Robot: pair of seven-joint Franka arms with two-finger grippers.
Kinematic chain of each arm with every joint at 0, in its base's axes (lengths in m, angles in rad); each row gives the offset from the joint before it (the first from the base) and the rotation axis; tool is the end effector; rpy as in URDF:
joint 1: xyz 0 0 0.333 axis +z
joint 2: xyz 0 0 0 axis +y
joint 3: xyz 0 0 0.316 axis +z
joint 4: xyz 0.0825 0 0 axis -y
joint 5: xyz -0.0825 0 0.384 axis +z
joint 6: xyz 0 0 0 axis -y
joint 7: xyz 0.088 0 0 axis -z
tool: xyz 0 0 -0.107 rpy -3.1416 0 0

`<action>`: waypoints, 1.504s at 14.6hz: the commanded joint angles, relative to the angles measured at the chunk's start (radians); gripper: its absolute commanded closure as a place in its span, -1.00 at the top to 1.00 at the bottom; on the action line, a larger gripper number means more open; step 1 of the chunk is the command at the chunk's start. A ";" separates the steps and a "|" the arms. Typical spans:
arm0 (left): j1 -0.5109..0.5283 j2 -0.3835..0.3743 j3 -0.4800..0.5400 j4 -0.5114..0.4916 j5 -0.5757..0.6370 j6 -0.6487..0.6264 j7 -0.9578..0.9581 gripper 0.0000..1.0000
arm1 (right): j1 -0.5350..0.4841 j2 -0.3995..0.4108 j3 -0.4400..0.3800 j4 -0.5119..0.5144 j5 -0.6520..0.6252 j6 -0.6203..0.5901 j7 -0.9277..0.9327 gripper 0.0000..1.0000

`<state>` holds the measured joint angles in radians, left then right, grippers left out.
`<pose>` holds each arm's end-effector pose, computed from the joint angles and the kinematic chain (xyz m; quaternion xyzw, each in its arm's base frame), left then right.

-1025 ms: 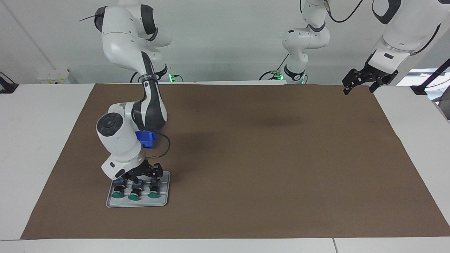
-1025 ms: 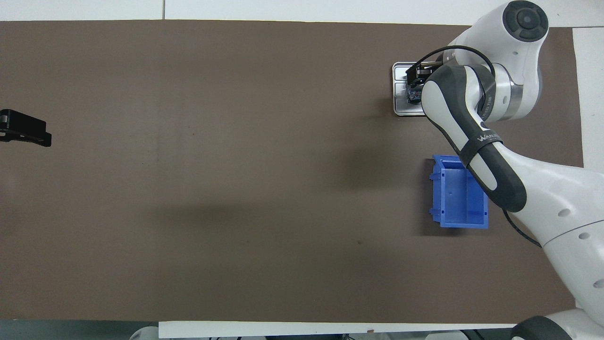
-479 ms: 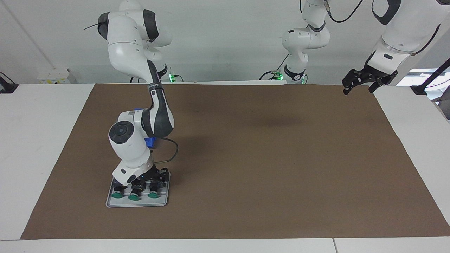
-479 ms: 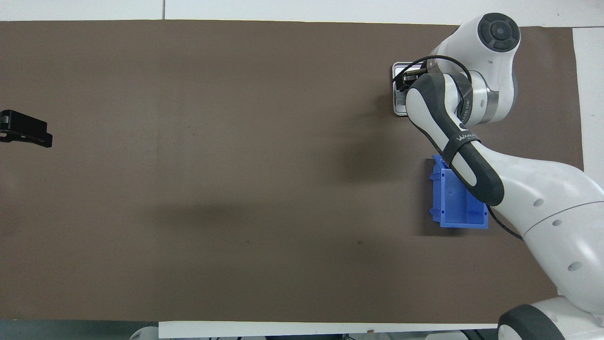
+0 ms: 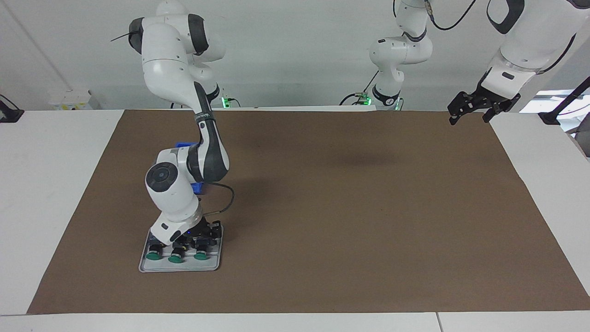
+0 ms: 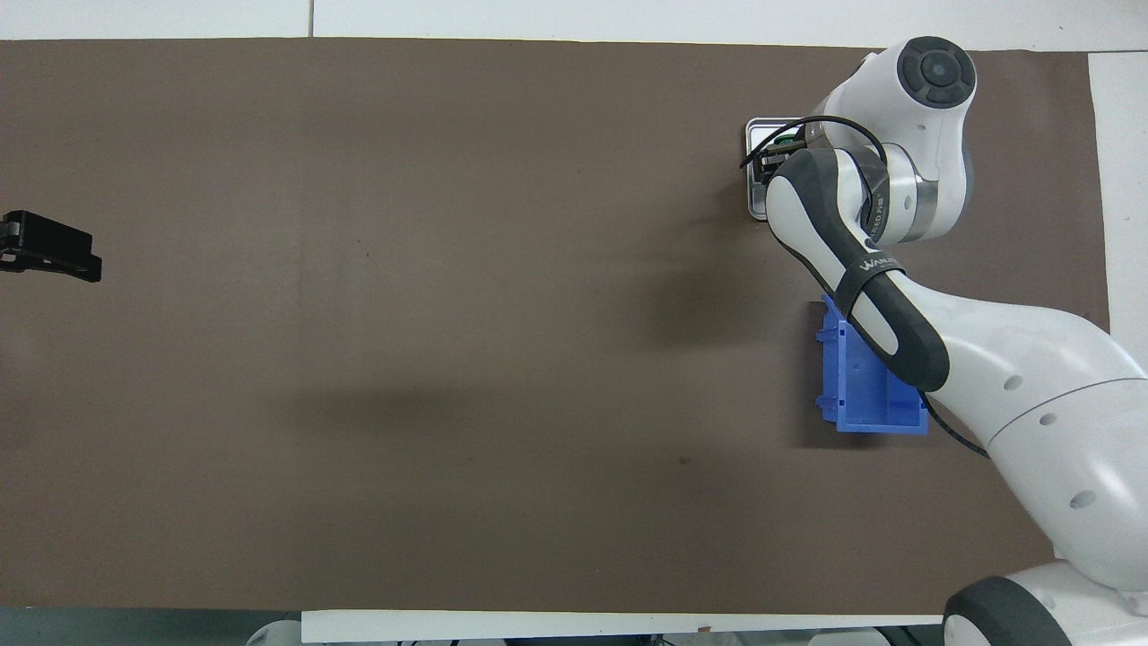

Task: Place and press button with both arms
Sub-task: 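Grasp a black-and-green button from the tray with the right gripper, then carry the button to the table center and set it down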

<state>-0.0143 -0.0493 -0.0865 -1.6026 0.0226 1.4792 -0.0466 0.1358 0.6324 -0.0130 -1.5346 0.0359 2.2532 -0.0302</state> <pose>0.5267 -0.0519 0.6286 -0.9989 0.0263 0.0360 0.0161 0.7086 0.0900 0.2928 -0.9968 -0.0671 -0.0426 0.0126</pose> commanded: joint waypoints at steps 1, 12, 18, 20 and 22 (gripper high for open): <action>-0.001 -0.023 0.002 -0.025 0.011 0.004 -0.004 1.00 | -0.005 -0.005 0.002 -0.010 0.010 -0.007 -0.027 -0.67; -0.003 -0.023 0.002 -0.025 0.011 0.007 -0.002 1.00 | 0.229 -0.106 0.019 0.146 0.022 -0.383 0.606 -1.00; 0.007 -0.044 0.004 -0.062 0.011 0.021 0.002 1.00 | 0.450 -0.118 0.042 0.134 0.024 -0.399 1.240 -1.00; 0.007 -0.044 0.004 -0.063 0.011 0.021 0.002 1.00 | 0.494 -0.126 0.045 0.120 0.025 -0.383 1.408 -1.00; 0.007 -0.044 0.004 -0.066 0.011 0.020 0.001 1.00 | 0.496 -0.126 0.059 0.113 0.027 -0.386 1.586 -0.99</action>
<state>-0.0084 -0.0594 -0.0850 -1.6268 0.0226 1.4802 -0.0467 0.6452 0.5293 0.0315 -1.3888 0.0482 1.8654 1.4301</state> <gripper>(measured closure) 0.000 0.590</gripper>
